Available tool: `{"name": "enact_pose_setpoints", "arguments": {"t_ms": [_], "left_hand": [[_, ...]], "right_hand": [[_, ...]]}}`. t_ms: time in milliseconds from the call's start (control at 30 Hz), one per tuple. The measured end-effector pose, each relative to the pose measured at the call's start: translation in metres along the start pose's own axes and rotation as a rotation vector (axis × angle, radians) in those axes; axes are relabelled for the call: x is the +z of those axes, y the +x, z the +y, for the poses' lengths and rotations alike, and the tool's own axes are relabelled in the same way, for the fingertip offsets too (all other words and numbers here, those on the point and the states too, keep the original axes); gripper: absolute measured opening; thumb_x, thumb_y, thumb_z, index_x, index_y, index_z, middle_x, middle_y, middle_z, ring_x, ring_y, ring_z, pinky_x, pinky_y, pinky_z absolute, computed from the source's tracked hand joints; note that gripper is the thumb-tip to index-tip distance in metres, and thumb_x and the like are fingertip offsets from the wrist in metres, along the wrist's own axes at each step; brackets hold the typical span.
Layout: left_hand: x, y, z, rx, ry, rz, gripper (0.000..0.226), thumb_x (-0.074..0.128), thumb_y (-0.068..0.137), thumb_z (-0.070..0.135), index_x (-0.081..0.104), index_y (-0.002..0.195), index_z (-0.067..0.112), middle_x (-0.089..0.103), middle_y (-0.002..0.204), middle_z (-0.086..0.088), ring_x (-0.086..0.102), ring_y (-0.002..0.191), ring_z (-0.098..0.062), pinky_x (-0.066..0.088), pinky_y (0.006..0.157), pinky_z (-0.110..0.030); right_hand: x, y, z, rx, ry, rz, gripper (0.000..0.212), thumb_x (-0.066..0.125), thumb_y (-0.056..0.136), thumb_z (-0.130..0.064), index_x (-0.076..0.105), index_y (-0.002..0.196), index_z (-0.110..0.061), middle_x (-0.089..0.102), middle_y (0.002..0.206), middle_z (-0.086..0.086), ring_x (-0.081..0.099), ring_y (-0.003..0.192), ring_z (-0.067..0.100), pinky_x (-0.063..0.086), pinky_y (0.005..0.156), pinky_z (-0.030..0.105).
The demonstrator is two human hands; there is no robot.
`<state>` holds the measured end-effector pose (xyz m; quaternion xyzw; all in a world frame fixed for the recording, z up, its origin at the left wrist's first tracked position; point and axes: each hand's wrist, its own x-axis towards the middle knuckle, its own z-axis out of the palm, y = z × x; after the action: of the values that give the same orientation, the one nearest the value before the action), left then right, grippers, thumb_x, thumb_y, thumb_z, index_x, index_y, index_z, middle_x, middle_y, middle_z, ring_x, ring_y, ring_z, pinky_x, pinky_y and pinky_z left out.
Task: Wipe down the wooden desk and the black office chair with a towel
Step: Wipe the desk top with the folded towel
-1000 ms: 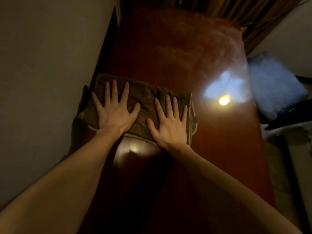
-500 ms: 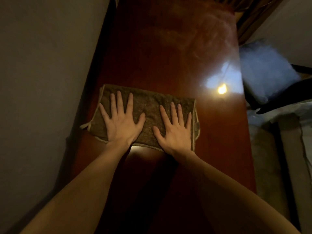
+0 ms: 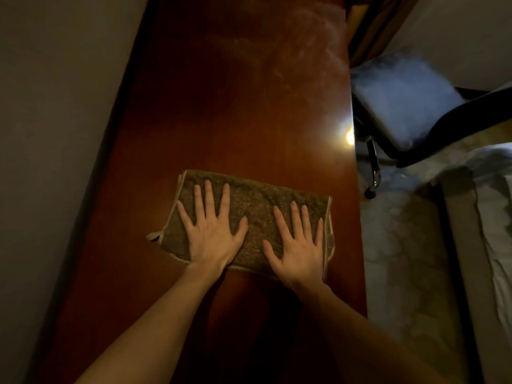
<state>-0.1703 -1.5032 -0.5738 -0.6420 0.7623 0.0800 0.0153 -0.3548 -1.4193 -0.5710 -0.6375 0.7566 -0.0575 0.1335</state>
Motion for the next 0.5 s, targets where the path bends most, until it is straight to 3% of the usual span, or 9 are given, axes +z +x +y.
{"name": "enact_pose_setpoints", "arguments": {"t_ms": [300,500], "left_hand": [[0.005,-0.025,0.043,-0.070,0.022,-0.040,0.082,0.008,0.094,0.076,-0.004,0.163,0.034,-0.015,0.171,-0.008,-0.017,0.156,-0.032,-0.007,0.117,-0.072],[0.006,-0.018,0.041,-0.142,0.005,-0.052,0.079,0.008,0.093,0.078,-0.009,0.161,0.043,-0.017,0.170,-0.004,-0.018,0.156,-0.033,-0.003,0.116,-0.075]], "right_hand": [[-0.017,-0.005,0.049,-0.076,-0.025,-0.088,0.079,0.028,0.095,-0.075,0.011,0.163,-0.039,-0.005,0.172,0.002,-0.015,0.158,0.023,-0.005,0.124,0.060],[-0.024,0.030,0.066,-0.317,-0.139,-0.111,0.084,0.025,0.093,-0.081,0.013,0.164,-0.037,0.004,0.171,0.014,-0.005,0.158,0.036,0.003,0.121,0.069]]}}
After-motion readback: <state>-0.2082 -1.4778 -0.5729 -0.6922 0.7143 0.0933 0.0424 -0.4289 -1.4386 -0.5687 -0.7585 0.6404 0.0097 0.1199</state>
